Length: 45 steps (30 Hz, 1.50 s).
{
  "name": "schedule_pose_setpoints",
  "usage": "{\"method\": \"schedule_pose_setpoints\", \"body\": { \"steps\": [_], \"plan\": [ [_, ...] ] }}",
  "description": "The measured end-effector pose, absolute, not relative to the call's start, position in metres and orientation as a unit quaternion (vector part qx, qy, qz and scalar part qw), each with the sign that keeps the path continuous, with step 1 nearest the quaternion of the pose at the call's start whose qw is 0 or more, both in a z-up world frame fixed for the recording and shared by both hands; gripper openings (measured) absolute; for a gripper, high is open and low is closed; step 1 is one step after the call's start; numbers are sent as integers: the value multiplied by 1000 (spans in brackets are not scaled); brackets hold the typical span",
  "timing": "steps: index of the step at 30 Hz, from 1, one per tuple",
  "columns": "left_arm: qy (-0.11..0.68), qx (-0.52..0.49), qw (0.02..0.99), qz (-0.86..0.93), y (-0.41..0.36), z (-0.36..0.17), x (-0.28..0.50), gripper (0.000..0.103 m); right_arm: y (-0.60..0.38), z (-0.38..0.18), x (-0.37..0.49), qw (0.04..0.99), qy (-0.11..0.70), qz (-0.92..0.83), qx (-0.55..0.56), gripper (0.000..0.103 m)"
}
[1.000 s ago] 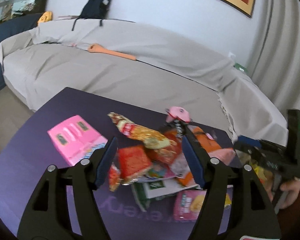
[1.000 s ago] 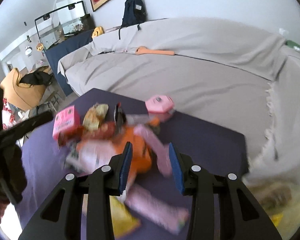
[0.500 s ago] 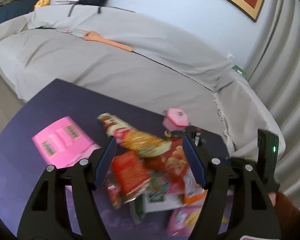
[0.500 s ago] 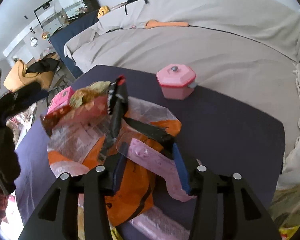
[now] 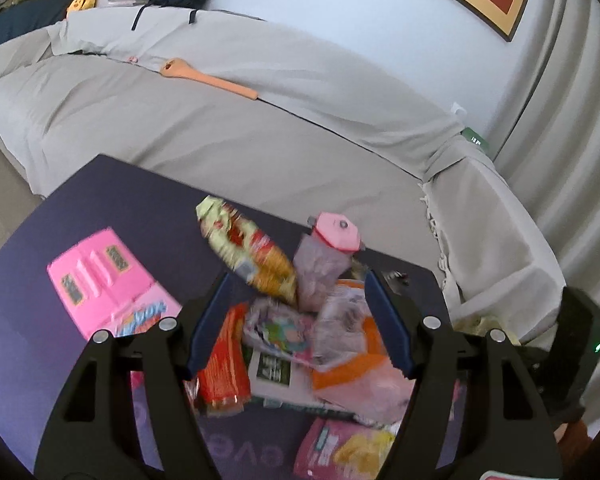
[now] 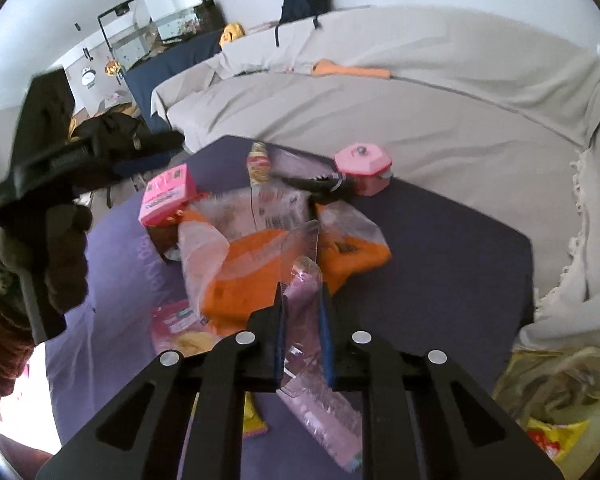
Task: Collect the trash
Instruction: 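Grasp the orange snack bag with the left tool while the right tool grasps the clear pink plastic piece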
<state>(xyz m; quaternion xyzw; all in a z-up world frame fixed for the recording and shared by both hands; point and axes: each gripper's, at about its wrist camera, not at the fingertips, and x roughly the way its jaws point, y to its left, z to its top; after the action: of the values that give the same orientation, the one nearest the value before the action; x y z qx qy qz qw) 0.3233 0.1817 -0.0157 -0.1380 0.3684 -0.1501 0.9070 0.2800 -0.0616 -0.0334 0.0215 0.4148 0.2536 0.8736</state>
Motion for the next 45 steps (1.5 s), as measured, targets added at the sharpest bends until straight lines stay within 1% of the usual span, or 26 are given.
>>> {"method": "schedule_pose_setpoints", "body": {
  "steps": [4,10,14,18,19,20,21,23,24,25,35,38,45],
  "plan": [
    [376,-145,901,-161,176,-23,310,65,-72,-13,264,891,390,232,13,15],
    [396,-128,894,-167,142,-34,306,65,-99,10,241,910,368,190,11,15],
    [417,-106,895,-115,125,-49,317,65,-120,17,218,918,356,172,23,15],
    [440,-119,885,-94,122,-62,321,65,-133,13,203,919,357,162,45,15],
    [444,-117,884,-89,121,-63,319,59,-137,10,199,919,358,160,49,15],
    [448,-113,883,-85,121,-64,317,48,-138,10,197,919,358,159,50,15],
    [450,-110,882,-81,120,-64,314,43,-139,9,195,919,359,157,49,15],
    [451,-111,882,-82,122,-62,304,22,-140,8,191,920,357,156,47,15],
    [447,-113,884,-83,125,-60,297,21,-140,9,189,920,355,157,47,15],
    [444,-113,885,-83,126,-57,293,17,-139,10,186,921,353,159,47,15],
    [361,-81,924,-94,142,9,223,12,-141,26,168,926,328,177,58,15],
    [339,-73,932,-109,137,30,205,12,-143,32,161,930,319,174,54,15],
    [312,-59,938,-140,113,58,179,12,-160,49,139,941,293,161,48,15]
  ]
}}
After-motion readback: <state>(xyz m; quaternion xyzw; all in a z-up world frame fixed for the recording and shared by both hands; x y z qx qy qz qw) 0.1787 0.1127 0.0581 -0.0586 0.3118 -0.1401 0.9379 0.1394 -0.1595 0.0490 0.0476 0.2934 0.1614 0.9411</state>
